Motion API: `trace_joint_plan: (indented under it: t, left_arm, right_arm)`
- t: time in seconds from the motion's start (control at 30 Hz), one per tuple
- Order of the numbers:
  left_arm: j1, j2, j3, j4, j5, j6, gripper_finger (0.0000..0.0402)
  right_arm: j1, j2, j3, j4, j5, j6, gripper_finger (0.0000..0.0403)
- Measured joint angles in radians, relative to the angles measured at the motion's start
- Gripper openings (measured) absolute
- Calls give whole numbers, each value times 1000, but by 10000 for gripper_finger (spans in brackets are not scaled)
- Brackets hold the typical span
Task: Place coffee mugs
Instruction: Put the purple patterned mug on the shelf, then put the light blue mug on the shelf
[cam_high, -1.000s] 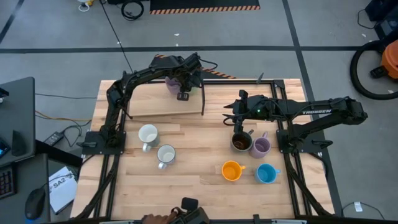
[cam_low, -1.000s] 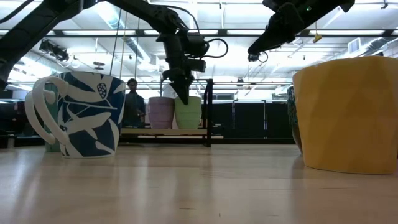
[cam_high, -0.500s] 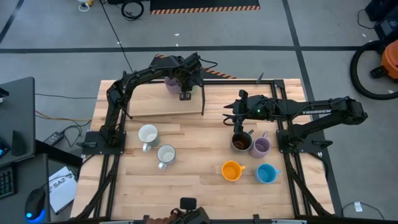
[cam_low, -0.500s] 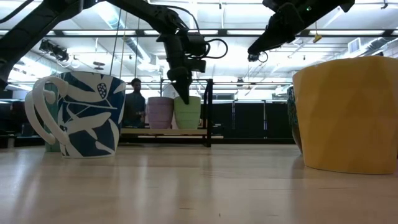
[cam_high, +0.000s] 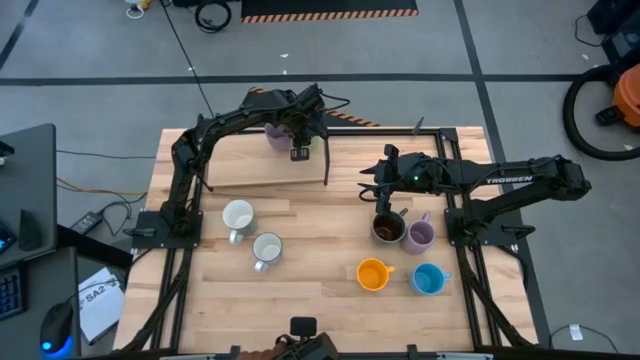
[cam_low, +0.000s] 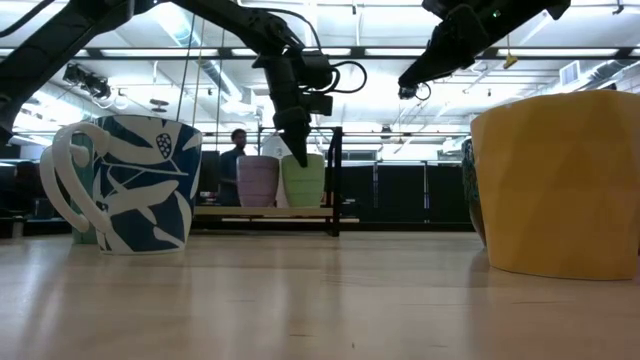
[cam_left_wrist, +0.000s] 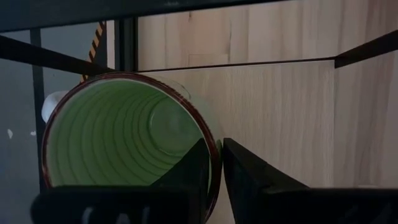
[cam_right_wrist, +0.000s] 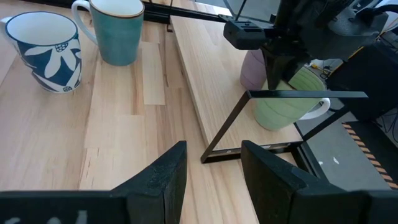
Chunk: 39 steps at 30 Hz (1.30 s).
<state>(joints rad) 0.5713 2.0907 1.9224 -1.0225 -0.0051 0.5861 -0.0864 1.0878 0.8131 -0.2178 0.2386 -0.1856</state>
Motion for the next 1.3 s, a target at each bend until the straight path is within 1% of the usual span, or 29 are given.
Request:
trace_joint_plan:
  t: [0.37,0.77,0.97,1.3]
  left_arm:
    - [0,-1,0,1,-2,6,55]
    - [-6,-2,1,3,-2,13,101]
    - [-6,-5,3,-1,-3,18,117]
    - [-6,-6,69,-44,-2,23,145]
  right_arm:
    - [0,0,0,0,1,0,158]
    - [0,0,0,0,5,0,158]
    - [0,0,0,0,5,0,158]
    - [0,0,0,-4,5,3,158]
